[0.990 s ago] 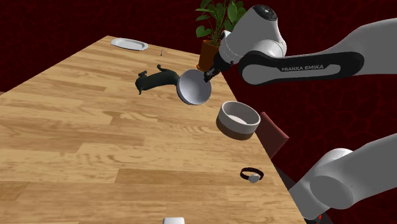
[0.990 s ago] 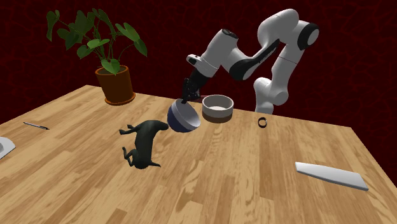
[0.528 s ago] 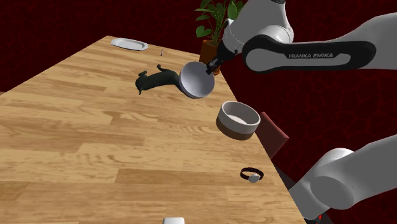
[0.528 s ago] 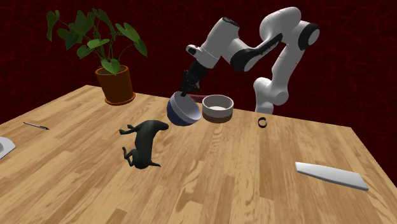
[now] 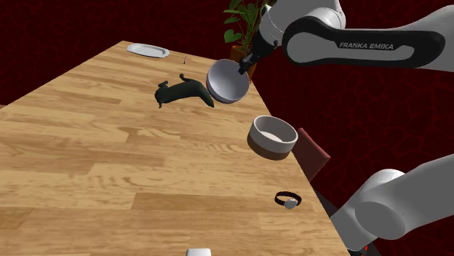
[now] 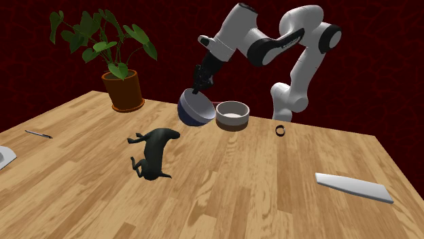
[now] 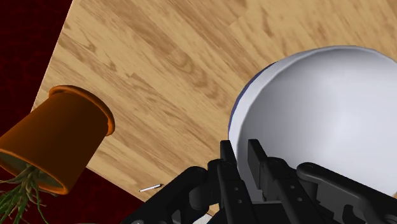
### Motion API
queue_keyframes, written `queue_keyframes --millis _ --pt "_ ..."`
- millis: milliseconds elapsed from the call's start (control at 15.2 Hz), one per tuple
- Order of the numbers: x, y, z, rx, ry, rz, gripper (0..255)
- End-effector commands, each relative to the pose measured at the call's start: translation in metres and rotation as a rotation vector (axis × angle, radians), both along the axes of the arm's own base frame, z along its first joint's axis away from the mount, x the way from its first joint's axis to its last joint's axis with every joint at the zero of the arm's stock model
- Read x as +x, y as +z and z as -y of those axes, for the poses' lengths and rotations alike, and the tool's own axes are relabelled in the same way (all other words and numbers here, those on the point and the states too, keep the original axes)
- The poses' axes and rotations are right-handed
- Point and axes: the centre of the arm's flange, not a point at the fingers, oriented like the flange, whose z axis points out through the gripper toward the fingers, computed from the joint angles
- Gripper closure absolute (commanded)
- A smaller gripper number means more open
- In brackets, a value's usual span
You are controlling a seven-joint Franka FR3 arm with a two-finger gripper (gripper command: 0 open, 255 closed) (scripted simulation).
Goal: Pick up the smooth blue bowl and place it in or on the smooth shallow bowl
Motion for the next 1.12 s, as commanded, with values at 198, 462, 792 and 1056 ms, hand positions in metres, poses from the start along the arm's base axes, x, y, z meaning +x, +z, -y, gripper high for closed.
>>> queue_keyframes --millis 198,462,792,1056 --pt "-0.001 0.027 -0.001 0.0 0.0 0.0 255" --pt "-0.001 0.048 -0.001 0.0 0.0 0.0 255" --pt "-0.047 0.063 0.021 0.0 0.0 0.0 255" --pt "-0.093 0.075 0.043 0.0 0.0 0.0 255"
